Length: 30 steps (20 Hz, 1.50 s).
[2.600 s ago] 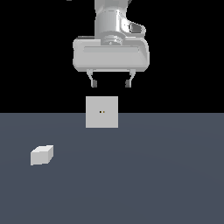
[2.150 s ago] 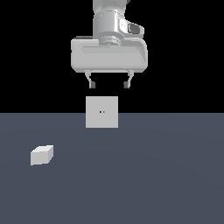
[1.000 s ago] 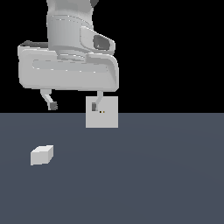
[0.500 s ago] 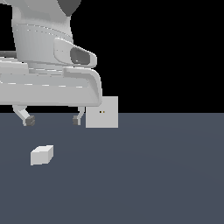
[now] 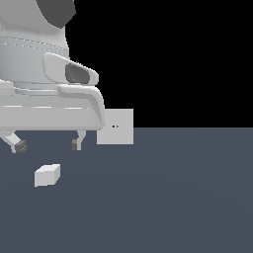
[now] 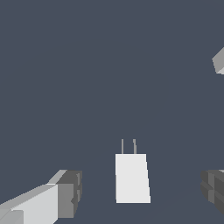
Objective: Plug the charger into the wall socket.
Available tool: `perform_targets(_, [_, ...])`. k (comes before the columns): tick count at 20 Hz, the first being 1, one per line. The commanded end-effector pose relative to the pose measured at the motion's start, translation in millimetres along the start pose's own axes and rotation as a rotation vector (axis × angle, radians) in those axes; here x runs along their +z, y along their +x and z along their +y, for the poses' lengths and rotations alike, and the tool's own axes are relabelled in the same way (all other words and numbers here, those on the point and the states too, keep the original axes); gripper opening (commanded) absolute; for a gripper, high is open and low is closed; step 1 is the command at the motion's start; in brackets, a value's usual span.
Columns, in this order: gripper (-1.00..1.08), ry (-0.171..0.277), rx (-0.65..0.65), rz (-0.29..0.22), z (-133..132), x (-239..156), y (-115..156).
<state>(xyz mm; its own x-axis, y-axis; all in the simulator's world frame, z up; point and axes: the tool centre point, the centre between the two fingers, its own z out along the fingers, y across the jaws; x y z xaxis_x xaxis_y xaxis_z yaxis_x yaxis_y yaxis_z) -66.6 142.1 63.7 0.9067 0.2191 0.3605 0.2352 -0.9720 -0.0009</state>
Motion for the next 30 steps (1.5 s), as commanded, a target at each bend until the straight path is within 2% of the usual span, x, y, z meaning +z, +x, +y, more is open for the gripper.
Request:
perform_targets(1, [1.00, 0.000, -0.002, 0.004, -1, 1, 0])
perform_targets(7, [1.00, 0.000, -0.002, 0.003, -1, 5, -2])
perform_targets(17, [1.00, -0.001, -0.002, 0.004, -1, 40, -16])
perform_targets(23, [1.00, -0.001, -0.002, 0.005, -1, 48, -19])
perform_targets(24, [-1.00, -0.001, -0.002, 0.005, -1, 48, -19])
perform_targets(30, [-1.00, -0.001, -0.002, 0.005, -1, 48, -19])
